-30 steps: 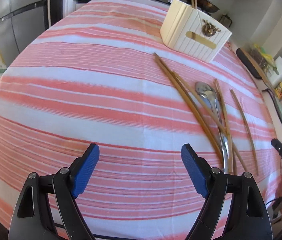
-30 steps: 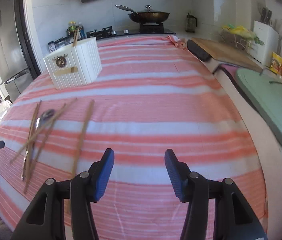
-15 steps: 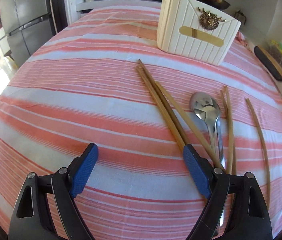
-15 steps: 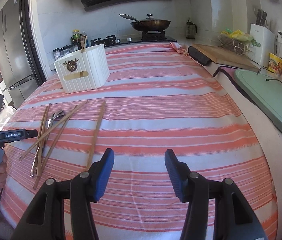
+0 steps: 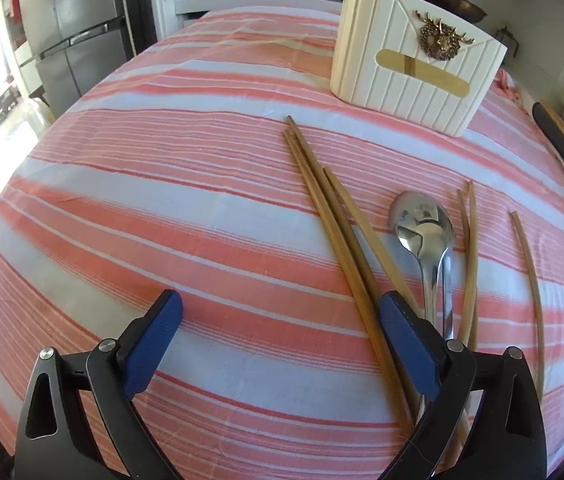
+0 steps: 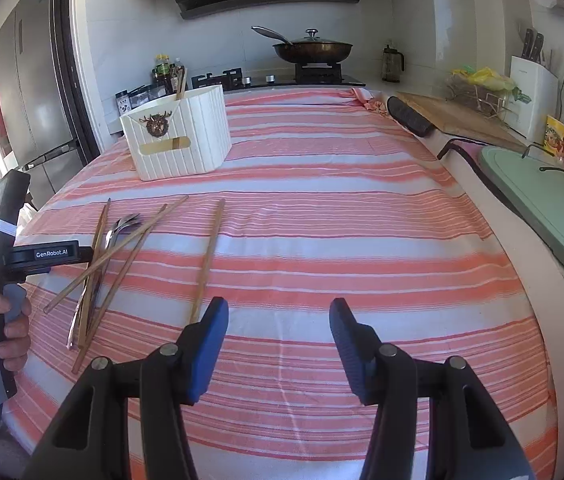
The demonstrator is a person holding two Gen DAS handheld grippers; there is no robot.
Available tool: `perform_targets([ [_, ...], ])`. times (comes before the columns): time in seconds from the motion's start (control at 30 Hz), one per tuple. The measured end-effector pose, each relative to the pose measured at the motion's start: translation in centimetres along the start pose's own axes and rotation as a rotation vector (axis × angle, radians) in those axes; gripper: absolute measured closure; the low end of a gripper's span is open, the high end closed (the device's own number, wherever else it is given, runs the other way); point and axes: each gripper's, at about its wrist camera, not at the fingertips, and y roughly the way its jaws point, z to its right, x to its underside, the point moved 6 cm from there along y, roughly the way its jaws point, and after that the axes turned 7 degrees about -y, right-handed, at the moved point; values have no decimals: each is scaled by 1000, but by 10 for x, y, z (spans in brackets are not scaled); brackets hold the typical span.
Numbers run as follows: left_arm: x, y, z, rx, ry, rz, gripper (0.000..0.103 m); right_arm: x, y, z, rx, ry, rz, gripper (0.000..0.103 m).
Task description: Organize utensils
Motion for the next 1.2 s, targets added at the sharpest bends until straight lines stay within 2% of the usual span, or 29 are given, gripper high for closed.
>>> perform_targets([
  [0.27, 10, -8, -14, 12, 60, -13, 5, -2, 2, -3, 11, -23, -26, 49],
  [0.37, 12, -11, -18, 19, 71, -20, 8, -3, 8, -5, -10, -10, -46, 49],
  [0.47, 14, -16, -16, 18, 104, -3, 31, -7, 16, -15, -64, -8, -70, 49],
  [0.53, 15, -19, -9, 42, 147, 12, 54, -8, 25, -26, -98, -15, -99, 49],
  [0.6, 15, -21, -5, 70, 192, 14, 65, -8, 35, -37, -125, -26, -126, 49],
  [0.7, 10, -20, -5, 124, 259, -3, 69, -5, 47, -52, -140, -71, -170, 49],
  [0.8, 4, -20, -12, 242, 324, -74, 70, 0, 54, -63, -150, -117, -202, 50],
  [0.83, 2, -20, -16, 281, 336, -101, 71, 2, 55, -64, -144, -127, -210, 55],
  [0.87, 0, -20, -20, 317, 343, -129, 71, 4, 56, -64, -140, -133, -218, 67],
  [0.9, -1, -20, -24, 333, 347, -147, 72, 5, 56, -64, -132, -137, -223, 72],
  [0.97, -5, -20, -33, 311, 346, -146, 75, 7, 54, -60, -111, -143, -222, 85],
  [1.0, -5, -21, -37, 297, 334, -143, 74, 8, 53, -58, -108, -139, -226, 86],
  [1.07, -2, -23, -42, 309, 269, -161, 57, 9, 52, -52, -97, -126, -230, 86],
  [1.1, 1, -24, -41, 320, 230, -173, 40, 9, 52, -50, -96, -121, -231, 86],
  [1.13, 3, -25, -38, 324, 205, -167, 31, 10, 51, -48, -96, -115, -230, 86],
  [1.2, 7, -25, -27, 288, 189, -147, 25, 10, 51, -47, -96, -109, -228, 86],
])
